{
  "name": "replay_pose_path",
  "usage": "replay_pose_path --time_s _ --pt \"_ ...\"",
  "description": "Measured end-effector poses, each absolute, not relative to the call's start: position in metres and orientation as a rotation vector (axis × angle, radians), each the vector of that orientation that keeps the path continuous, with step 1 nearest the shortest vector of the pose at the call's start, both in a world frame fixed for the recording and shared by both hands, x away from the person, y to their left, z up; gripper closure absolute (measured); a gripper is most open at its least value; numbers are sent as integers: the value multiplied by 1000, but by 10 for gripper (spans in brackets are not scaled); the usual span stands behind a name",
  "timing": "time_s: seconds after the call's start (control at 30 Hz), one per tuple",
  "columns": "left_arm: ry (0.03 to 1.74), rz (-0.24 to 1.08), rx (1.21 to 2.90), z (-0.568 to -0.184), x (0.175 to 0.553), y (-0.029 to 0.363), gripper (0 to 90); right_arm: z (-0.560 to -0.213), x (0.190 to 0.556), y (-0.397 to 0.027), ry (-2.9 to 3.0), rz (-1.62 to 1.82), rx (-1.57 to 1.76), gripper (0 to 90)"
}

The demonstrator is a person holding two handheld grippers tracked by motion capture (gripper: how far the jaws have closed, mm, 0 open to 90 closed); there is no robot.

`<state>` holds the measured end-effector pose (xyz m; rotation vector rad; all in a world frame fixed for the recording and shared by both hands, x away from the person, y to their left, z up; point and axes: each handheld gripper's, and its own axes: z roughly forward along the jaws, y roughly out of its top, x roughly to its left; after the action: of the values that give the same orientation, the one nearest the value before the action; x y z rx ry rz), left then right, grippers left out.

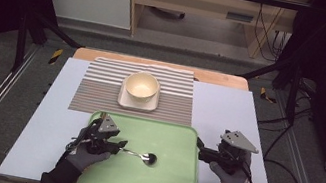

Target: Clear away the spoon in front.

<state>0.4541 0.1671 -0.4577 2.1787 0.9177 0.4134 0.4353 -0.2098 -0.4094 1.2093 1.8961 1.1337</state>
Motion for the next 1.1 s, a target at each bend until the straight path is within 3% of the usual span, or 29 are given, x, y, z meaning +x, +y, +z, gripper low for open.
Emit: replay_pose_path --time_s 0.17,0.4,0.53,1.1 --pt "887 416 2148 -450 448 164 532 -409 435 -210 1896 1132 1206 38" --pt "833 376 2146 -445 435 145 782 -410 436 -209 1900 1129 1205 38" --pt "836 366 2178 -451 434 131 880 -410 436 -209 1903 1128 1203 38" --pt "831 318 2271 -469 439 105 896 -410 436 -208 1905 1128 1204 39"
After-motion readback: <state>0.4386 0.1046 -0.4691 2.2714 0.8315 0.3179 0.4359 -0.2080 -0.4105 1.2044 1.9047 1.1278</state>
